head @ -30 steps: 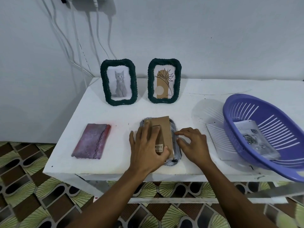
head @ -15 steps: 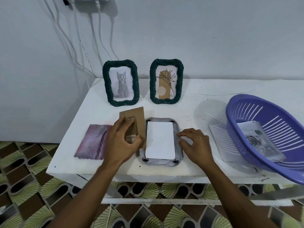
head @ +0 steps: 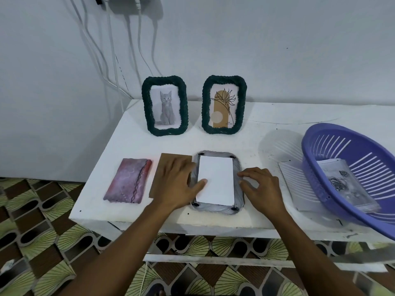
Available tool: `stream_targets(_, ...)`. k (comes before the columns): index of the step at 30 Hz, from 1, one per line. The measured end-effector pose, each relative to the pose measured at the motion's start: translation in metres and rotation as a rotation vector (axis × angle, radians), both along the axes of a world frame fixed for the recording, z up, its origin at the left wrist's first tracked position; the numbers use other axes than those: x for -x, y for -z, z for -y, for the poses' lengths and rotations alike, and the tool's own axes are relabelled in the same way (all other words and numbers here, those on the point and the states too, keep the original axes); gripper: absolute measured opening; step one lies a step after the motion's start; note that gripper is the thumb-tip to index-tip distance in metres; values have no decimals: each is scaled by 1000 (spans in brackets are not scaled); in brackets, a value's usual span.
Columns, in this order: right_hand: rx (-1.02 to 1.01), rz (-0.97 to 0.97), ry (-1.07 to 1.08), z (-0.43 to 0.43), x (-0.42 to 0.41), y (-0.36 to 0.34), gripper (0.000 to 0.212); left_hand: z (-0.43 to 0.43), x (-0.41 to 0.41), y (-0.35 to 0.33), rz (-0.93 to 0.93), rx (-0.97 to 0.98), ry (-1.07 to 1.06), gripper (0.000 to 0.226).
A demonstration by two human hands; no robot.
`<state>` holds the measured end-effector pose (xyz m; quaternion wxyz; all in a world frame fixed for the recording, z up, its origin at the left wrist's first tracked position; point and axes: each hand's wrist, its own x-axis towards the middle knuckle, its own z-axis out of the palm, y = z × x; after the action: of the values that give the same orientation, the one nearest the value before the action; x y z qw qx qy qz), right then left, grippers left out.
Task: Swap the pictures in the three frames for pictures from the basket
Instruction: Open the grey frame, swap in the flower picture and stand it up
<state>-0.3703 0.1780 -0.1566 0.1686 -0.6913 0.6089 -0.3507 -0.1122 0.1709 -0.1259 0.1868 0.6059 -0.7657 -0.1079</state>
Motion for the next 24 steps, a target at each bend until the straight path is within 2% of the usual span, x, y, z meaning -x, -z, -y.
stream_targets(3, 0, 5, -14, -1, 1, -1, 22, 5, 10, 7, -31, -65, -22, 72)
stream_targets(5, 7, 16, -17, 0, 2, 0, 22, 5, 9, 10, -119, -92, -50, 70)
stream_targets(9, 22, 11, -9, 0, 0, -3, 23, 6, 3, 4, -310, -63, -30, 48)
stream_targets(11, 32, 8, -10, 1, 1, -4, 23, 4, 2, -2, -403, -59, -17, 46)
stream_targets(13, 29, 4, -14, 0, 1, -4, 23, 3, -2, -3, -426, -69, -32, 48)
stream_targets(17, -97, 83, -43, 1, 0, -17, 23, 7, -5, -9, -432, -56, -7, 28)
stream_targets(19, -110, 112, -83, 3, 4, -37, 22, 11, -6, -18, -459, -23, 14, 28)
stream_targets(22, 51, -37, -127, 1, 19, -75, 20, 17, 5, -37, -530, -46, 110, 33)
stream_targets(24, 156, -192, -71, 1, 38, -95, 21, 18, 22, -48, -622, -79, 162, 36)
